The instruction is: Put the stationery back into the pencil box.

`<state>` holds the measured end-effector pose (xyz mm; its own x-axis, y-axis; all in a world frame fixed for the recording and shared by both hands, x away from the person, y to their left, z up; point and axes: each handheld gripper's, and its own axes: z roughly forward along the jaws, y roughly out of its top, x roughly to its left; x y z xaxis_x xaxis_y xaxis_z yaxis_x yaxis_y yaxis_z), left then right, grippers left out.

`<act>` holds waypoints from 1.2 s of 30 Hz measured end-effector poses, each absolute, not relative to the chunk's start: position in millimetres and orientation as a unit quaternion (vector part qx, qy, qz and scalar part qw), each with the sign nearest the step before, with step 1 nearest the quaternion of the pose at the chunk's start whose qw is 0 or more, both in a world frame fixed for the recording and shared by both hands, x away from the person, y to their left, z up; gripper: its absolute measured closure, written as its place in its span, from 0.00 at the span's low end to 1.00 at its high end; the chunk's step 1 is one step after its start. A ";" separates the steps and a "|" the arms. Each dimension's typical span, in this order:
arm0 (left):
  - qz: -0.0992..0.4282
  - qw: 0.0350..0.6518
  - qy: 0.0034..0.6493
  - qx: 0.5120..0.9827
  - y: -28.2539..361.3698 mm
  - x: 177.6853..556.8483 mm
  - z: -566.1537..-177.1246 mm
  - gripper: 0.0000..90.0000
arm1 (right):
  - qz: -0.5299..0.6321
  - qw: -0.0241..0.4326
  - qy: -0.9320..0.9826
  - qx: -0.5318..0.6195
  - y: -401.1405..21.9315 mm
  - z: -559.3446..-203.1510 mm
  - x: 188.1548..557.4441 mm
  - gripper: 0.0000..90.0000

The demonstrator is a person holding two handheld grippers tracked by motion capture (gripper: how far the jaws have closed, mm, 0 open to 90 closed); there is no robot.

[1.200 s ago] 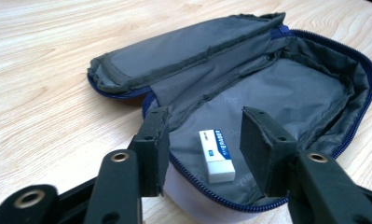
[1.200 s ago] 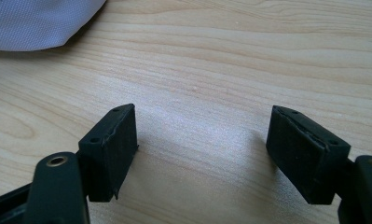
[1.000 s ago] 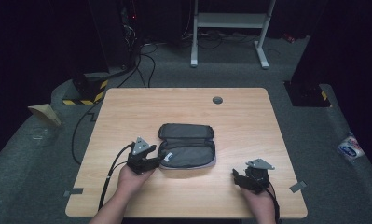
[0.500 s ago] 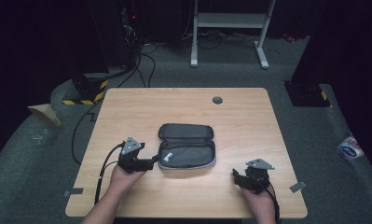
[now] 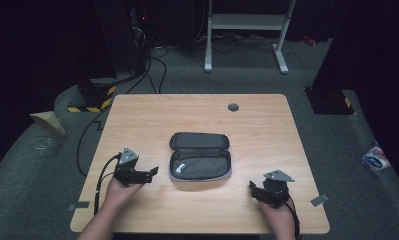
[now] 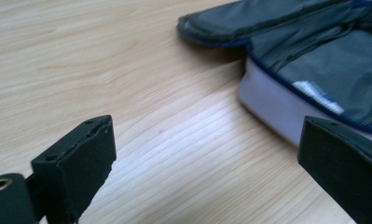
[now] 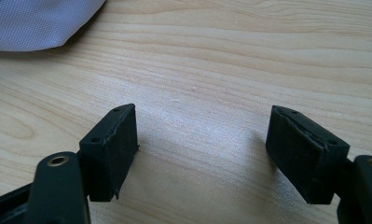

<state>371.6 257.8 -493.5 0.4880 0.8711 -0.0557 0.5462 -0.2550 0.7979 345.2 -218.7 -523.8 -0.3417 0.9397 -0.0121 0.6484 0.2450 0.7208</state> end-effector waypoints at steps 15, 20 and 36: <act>0.212 0.328 0.483 0.784 291.5 368.4 -519.7 0.02 | 0.318 0.230 0.755 0.526 -218.7 -523.8 345.1 0.28; 0.199 0.304 0.487 0.794 300.1 364.0 -525.9 0.01 | 0.318 0.230 0.754 0.526 -218.9 -523.8 345.2 0.28; 0.227 0.323 0.524 0.755 311.4 342.3 -530.3 0.09 | 0.317 0.234 0.753 0.527 -219.1 -523.7 345.1 0.31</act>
